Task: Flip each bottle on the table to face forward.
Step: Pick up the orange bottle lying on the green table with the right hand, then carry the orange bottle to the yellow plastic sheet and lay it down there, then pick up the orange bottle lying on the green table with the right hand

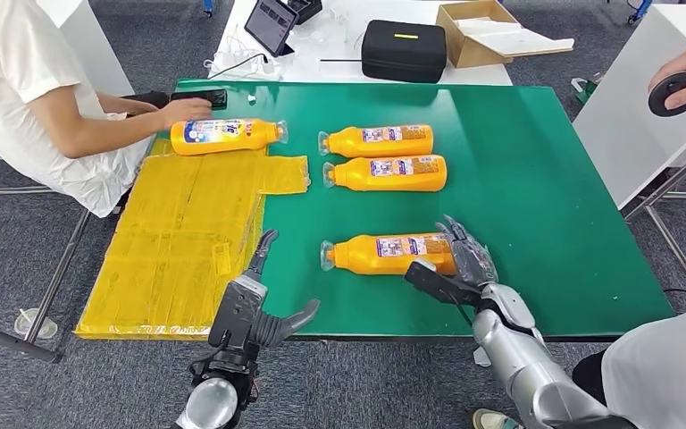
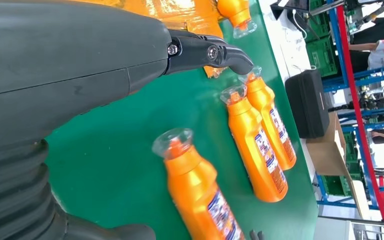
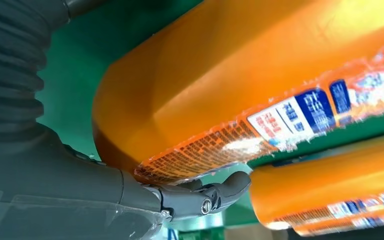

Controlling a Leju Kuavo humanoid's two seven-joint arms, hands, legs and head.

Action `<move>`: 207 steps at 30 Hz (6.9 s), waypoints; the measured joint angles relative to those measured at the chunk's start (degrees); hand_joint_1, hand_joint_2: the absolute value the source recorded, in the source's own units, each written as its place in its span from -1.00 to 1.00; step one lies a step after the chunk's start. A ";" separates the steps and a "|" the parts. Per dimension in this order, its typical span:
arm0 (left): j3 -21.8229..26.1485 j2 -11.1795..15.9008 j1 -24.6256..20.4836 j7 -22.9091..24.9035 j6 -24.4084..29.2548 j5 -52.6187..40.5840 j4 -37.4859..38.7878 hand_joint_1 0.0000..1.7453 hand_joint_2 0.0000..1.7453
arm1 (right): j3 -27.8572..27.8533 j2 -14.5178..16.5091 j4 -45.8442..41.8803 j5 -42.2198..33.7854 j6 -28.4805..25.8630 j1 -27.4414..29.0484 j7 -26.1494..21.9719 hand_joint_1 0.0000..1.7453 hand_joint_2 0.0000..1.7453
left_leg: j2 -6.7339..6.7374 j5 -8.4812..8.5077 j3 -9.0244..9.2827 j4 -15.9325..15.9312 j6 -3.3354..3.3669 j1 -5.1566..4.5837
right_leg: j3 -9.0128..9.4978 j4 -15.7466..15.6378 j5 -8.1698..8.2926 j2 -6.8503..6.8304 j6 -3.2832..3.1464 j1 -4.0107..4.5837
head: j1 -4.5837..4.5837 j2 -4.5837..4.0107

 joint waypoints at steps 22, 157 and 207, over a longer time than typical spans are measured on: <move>0.02 -0.49 -1.06 -0.56 -0.54 0.40 1.88 -1.00 1.00 | 2.66 -2.33 4.65 2.49 5.04 -3.64 1.19 1.00 1.00 | 0.06 0.05 0.56 0.00 0.04 0.00 | 0.56 -0.02 0.13 0.08 -0.05 0.02 | -0.01 0.00; 11.49 -0.43 3.66 -8.83 1.66 15.61 -11.46 1.00 1.00 | 18.61 10.63 -27.19 -5.48 -20.67 20.60 -6.79 -1.00 -1.00 | -0.19 0.10 -0.57 0.00 0.00 0.02 | -0.41 0.02 0.05 -0.02 0.03 0.00 | -0.01 0.00; 1.78 10.96 -26.52 -0.24 -14.14 -42.69 41.69 -1.00 1.00 | 7.58 12.70 -22.20 -18.34 -19.30 20.59 -23.85 -1.00 1.00 | -0.46 0.52 -0.11 -0.06 -0.18 0.06 | 0.13 0.08 0.31 -0.23 -0.22 0.04 | 0.01 0.00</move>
